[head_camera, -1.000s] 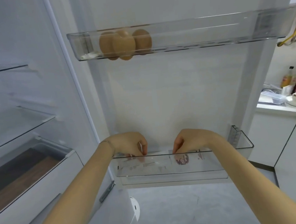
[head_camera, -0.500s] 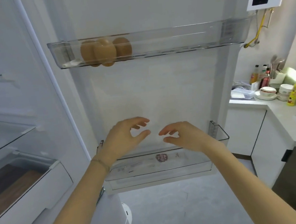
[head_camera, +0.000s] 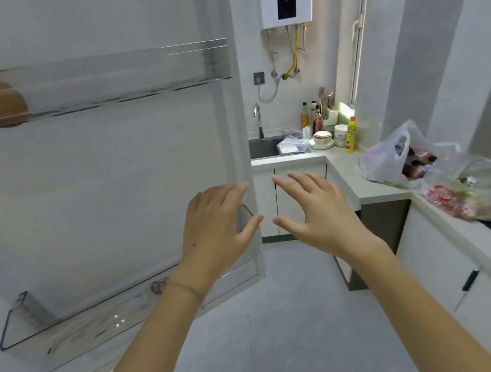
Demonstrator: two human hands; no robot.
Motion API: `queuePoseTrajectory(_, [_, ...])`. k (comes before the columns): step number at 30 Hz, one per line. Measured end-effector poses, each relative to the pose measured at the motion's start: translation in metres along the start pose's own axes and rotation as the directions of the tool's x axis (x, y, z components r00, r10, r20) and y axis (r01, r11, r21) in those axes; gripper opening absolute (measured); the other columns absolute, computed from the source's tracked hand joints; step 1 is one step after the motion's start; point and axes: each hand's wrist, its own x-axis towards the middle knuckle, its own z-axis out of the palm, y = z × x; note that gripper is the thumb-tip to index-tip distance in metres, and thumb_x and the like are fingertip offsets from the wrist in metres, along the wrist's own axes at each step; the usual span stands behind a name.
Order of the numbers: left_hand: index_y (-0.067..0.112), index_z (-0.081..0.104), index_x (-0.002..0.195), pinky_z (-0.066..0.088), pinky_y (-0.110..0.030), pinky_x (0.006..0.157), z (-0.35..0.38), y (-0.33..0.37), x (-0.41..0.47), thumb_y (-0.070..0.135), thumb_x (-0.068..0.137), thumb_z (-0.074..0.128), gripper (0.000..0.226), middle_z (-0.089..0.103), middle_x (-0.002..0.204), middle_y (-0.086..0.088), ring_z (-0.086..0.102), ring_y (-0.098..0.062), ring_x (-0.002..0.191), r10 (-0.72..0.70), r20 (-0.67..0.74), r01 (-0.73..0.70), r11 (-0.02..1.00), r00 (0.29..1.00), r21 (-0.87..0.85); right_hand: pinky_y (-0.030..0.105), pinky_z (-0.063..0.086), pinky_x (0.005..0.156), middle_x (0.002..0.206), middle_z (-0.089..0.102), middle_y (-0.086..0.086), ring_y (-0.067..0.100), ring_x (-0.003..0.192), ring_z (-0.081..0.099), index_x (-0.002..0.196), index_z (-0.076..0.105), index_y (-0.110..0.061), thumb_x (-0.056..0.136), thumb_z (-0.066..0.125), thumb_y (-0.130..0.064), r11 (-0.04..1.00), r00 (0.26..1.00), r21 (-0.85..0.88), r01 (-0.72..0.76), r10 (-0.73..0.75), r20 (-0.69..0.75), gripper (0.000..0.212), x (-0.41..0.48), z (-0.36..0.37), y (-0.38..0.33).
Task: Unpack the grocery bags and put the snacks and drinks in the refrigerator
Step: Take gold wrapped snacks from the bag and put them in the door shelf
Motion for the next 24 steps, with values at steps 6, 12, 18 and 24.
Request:
queuePoseTrajectory(6, [0.023,0.046,0.140,0.037,-0.049,0.107,0.072,0.088,0.062,0.062,0.086,0.043,0.066,0.050,0.139,-0.004,0.040,-0.026,0.133,0.046,0.052,-0.043,0.997,0.998,-0.066,0.044,0.013,0.118,0.159,0.018,-0.005,0.019,0.147,0.011,0.151,0.011,-0.042,0.091,0.048,-0.059,0.988,0.988,-0.059,-0.146,0.142,-0.061,0.073,-0.014,-0.038,0.114])
queuePoseTrajectory(12, [0.026,0.035,0.147,0.022,-0.054,0.115,0.146,0.161,0.114,0.061,0.088,0.051,0.071,0.038,0.150,-0.007,0.027,-0.029,0.142,0.027,0.131,-0.018,0.998,0.991,-0.067,0.043,0.014,0.117,0.155,0.028,-0.006,0.017,0.144,0.018,0.151,0.021,-0.040,0.089,0.050,-0.058,0.963,0.959,-0.055,-0.262,0.254,-0.122,0.071,-0.031,-0.067,0.214])
queuePoseTrajectory(18, [0.030,0.025,0.151,0.004,-0.052,0.118,0.211,0.222,0.160,0.065,0.088,0.045,0.074,0.023,0.158,-0.006,0.011,-0.029,0.148,0.072,0.162,-0.056,0.993,0.984,-0.100,0.044,0.012,0.117,0.155,0.028,-0.006,0.020,0.145,0.017,0.150,0.023,-0.038,0.088,0.050,-0.059,0.920,0.914,-0.072,-0.385,0.370,-0.165,0.070,-0.042,-0.079,0.305])
queuePoseTrajectory(24, [0.032,0.021,0.152,0.002,-0.053,0.118,0.282,0.268,0.215,0.066,0.089,0.044,0.075,0.018,0.160,-0.006,0.006,-0.028,0.149,0.173,0.191,-0.148,0.979,0.966,-0.141,0.047,0.013,0.118,0.158,0.022,-0.005,0.022,0.146,0.013,0.151,0.019,-0.039,0.089,0.050,-0.059,0.866,0.864,-0.112,-0.488,0.461,-0.203,0.072,-0.037,-0.079,0.390])
